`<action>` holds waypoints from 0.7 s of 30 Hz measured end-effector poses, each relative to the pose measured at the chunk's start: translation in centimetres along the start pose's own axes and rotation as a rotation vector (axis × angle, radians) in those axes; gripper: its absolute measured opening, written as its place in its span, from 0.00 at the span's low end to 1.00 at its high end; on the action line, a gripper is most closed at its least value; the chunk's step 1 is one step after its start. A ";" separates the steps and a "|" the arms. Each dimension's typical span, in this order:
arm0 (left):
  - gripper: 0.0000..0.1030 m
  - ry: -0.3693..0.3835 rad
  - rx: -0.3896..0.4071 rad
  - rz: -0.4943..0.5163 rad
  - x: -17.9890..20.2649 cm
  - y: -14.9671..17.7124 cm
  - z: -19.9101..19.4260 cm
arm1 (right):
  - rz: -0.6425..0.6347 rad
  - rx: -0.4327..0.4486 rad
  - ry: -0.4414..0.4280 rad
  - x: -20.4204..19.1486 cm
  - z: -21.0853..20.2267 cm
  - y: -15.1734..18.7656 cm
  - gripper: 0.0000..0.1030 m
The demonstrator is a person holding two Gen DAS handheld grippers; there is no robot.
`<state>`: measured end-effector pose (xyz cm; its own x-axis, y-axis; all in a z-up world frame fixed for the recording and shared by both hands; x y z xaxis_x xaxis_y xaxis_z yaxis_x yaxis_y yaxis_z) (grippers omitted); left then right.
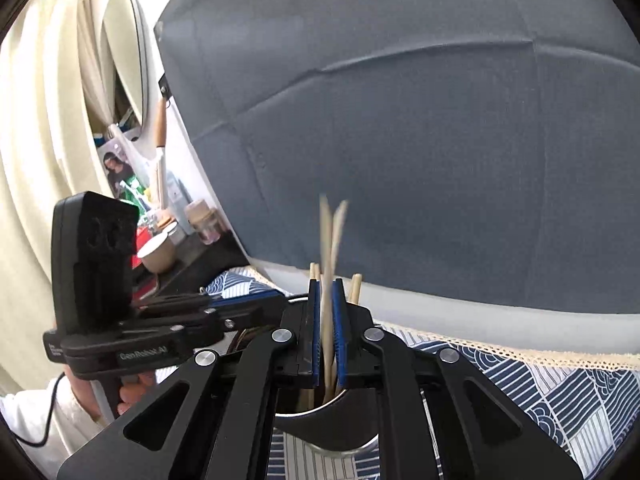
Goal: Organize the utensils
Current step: 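Lower the sticks into the black cup and open both grippers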
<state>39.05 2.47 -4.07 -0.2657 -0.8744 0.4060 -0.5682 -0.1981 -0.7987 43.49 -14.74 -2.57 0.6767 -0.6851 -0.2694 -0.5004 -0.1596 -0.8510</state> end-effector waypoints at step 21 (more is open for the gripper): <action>0.50 -0.028 0.035 0.034 2.3 0.1 -8.0 | -0.070 0.054 0.111 -5.0 -7.0 -1.4 0.61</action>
<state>32.17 4.01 0.30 -0.2618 -0.8930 0.3662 -0.5319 -0.1831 -0.8268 37.05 -16.12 3.14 0.6437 -0.7483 -0.1602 -0.4222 -0.1727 -0.8899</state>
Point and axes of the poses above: each gripper's, at about its wrist camera, not at the fingertips, and z roughly the way its jaws point, x to its right, y to its underside, the point moved 1 cm from there along z, roughly the way its jaws point, and after that the axes turned 3 degrees about x, right-handed, at the moved point
